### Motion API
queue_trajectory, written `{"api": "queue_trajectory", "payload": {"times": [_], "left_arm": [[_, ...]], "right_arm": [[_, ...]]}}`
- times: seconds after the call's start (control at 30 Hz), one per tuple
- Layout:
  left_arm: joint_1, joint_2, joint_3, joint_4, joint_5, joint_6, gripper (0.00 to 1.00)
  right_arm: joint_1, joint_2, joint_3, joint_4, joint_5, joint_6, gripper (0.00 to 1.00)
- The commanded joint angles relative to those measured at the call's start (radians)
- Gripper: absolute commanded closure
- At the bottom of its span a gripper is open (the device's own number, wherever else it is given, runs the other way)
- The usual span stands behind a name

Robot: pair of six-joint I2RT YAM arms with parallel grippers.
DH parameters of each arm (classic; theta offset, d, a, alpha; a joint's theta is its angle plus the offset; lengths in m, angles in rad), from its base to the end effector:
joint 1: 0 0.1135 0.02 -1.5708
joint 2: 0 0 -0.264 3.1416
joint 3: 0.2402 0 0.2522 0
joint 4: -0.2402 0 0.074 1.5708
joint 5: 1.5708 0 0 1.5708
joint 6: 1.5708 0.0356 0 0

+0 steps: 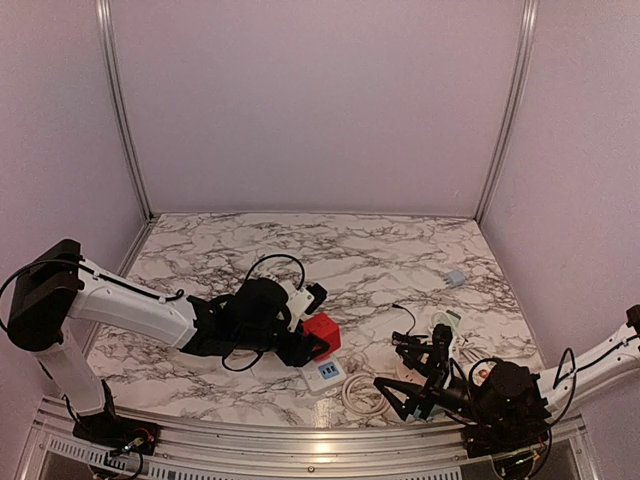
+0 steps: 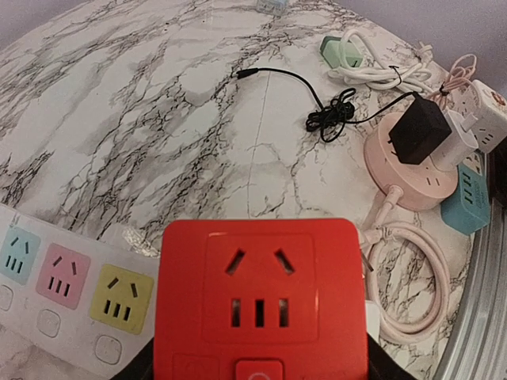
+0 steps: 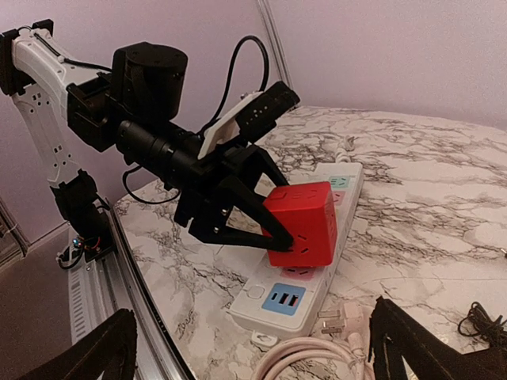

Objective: Insert the plug
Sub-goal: Insert the plug into the socket slot.

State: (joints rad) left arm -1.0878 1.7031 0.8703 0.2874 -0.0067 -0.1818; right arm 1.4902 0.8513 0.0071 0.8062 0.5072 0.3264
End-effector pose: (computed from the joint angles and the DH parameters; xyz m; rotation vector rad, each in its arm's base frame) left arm 0.1663 -0.3167 0.1775 0.9626 1.9870 -0.7311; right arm 0.0300 0.1567 0.1648 -0.5618 1.6017 0.9875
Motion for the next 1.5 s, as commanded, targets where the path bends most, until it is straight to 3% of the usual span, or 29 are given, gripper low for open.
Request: {"api": "queue_trajectory", "payload": {"times": [0.0, 0.43, 0.83, 1.3, 1.47], "left_arm": [[-0.01, -0.001, -0.006, -0.021, -0.036, -0.032, 1.0], [-0.072, -0.064, -0.019, -0.051, -0.07, -0.049, 1.0], [-0.071, -0.065, -0.003, -0.088, -0.219, -0.021, 1.0], [-0.07, -0.005, 0.029, -0.071, -0.173, -0.008, 1.0], [-0.07, 0.002, 0.023, -0.028, -0.095, -0.007, 1.0]], "right_arm": [[0.004, -0.013, -0.032, 0.007, 0.01, 0.006, 0.04], [0.003, -0.014, -0.032, 0.007, 0.012, 0.005, 0.04], [0.004, -0.003, -0.034, 0.015, 0.02, 0.002, 0.04], [0.004, 0.005, -0.033, 0.018, 0.022, 0.001, 0.04], [0.004, 0.011, -0.035, 0.022, 0.024, 0.003, 0.04]]}}
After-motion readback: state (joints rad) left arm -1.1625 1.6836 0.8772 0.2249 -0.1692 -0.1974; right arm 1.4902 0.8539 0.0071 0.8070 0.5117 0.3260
